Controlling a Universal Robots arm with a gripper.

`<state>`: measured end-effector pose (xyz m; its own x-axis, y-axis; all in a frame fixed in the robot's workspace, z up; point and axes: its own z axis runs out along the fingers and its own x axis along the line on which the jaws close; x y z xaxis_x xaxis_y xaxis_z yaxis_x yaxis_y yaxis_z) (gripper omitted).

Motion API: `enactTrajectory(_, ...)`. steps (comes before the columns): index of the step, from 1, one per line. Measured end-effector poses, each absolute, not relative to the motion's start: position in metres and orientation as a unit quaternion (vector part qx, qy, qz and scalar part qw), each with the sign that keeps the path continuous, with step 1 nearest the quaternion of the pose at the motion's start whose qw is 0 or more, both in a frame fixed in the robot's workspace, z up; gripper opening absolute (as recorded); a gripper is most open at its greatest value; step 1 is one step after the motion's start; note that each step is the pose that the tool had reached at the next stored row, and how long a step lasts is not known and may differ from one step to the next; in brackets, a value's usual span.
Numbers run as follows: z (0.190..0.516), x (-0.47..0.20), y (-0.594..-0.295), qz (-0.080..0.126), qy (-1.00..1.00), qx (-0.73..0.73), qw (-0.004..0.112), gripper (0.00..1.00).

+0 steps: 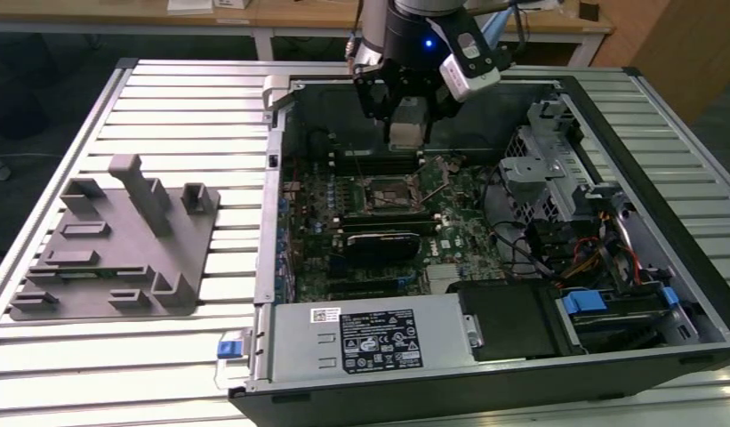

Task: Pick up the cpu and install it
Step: 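Pick up the cpu and move it towards the insertion slot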

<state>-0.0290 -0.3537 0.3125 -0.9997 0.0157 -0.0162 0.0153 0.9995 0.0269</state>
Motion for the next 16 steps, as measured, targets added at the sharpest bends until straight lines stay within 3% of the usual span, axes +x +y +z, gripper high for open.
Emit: enactTrajectory(16,0.3017,-0.029,-0.3537,0.014,1.0,0.007,0.011,0.55)
